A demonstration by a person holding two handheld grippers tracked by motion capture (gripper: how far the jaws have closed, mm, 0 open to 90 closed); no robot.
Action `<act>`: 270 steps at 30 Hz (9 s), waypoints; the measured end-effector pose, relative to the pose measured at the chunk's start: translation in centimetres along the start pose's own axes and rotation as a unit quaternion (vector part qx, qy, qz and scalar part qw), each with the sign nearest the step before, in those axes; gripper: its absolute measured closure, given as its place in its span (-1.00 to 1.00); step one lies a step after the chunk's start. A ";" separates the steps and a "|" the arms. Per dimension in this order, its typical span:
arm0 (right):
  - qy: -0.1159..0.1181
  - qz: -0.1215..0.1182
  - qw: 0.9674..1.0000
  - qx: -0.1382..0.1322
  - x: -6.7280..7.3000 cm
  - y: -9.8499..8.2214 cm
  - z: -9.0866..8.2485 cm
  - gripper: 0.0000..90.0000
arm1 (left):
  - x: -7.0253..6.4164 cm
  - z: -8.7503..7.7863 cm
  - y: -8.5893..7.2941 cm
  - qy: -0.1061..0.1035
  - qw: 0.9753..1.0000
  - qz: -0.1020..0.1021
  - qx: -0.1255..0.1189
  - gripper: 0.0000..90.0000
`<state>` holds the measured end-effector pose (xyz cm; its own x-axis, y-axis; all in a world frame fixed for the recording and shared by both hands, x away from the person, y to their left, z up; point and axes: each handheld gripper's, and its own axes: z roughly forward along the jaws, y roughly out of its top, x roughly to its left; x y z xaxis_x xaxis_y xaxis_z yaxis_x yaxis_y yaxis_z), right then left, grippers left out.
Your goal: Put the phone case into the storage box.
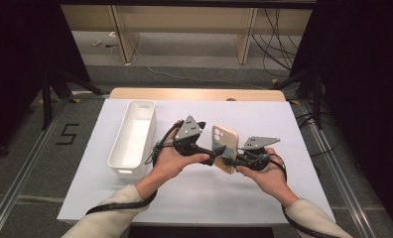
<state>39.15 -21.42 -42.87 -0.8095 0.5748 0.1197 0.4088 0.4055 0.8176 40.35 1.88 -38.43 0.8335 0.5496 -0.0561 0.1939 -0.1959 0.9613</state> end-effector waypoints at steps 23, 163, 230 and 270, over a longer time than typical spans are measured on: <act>-0.015 0.012 1.000 -0.004 0.0 0.0 0.2 0.80 | -1.0 2.3 0.6 0.011 1.000 -0.005 -0.004 -1.00; -0.041 -0.001 0.998 -0.055 -0.5 -1.3 -1.1 -0.70 | 2.5 -1.9 1.8 0.063 0.998 -0.019 -0.019 -0.73; -0.056 0.020 0.996 -0.070 -1.6 -3.0 -3.4 -0.69 | 5.4 -5.0 2.0 0.093 0.995 -0.027 -0.024 -0.72; -0.062 0.024 0.995 -0.069 -1.7 -3.2 -3.4 -0.69 | 7.2 -6.8 2.6 0.119 0.992 -0.032 -0.031 -0.72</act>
<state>37.75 -26.12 -43.77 -0.7287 0.6778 0.0979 0.3782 0.2791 0.8827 43.32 10.87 -34.47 0.6742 0.7362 -0.0585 0.2038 -0.1093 0.9729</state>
